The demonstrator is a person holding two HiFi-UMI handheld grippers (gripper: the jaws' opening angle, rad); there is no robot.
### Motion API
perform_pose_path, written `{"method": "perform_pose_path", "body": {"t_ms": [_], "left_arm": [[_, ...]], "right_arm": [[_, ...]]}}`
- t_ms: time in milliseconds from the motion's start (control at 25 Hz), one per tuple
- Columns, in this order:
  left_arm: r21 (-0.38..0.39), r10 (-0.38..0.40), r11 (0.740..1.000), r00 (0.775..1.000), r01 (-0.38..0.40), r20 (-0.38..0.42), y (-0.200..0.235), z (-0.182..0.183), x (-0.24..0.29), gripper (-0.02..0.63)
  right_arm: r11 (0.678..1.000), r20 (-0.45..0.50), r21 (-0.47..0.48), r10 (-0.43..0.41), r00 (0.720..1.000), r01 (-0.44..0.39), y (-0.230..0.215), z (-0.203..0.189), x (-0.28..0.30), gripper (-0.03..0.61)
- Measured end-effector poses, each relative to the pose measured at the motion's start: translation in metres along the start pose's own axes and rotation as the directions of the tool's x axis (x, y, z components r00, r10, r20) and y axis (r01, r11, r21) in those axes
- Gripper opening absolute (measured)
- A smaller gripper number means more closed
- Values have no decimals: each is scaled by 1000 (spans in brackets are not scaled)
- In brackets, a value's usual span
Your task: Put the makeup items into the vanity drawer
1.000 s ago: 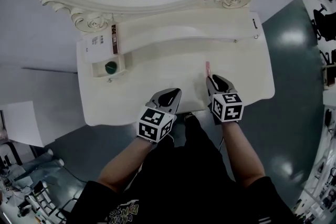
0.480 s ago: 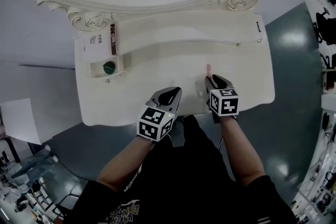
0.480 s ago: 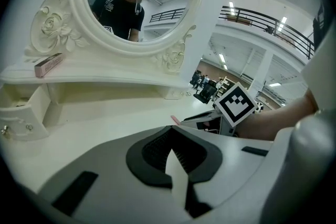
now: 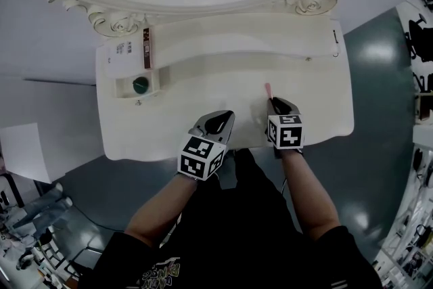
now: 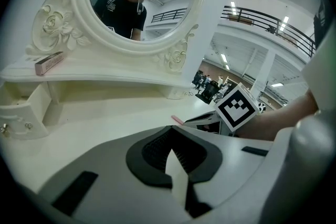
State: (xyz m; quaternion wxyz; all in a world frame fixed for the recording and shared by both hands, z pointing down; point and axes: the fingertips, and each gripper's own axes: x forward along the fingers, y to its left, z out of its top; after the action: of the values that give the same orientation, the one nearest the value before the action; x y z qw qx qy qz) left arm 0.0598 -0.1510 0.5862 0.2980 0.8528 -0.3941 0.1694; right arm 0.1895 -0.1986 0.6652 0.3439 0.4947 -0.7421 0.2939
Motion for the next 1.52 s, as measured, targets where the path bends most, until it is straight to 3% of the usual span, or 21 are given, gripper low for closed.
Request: {"method": "perform_pose_path", "body": {"t_ms": [240, 800, 1520], "left_arm": [[-1, 0, 1000, 1000, 0, 1, -2, -1, 2, 8], [-3, 33, 999, 999, -32, 19, 3, -2, -20, 8], [-44, 148, 989, 983, -144, 109, 35, 3, -86, 8]], "right_arm": [[998, 26, -56, -24, 999, 25, 1, 0, 0, 66], [1000, 76, 14, 6, 997, -7, 6, 6, -8, 61], [973, 215, -166, 197, 957, -163, 116, 71, -45, 63]]}}
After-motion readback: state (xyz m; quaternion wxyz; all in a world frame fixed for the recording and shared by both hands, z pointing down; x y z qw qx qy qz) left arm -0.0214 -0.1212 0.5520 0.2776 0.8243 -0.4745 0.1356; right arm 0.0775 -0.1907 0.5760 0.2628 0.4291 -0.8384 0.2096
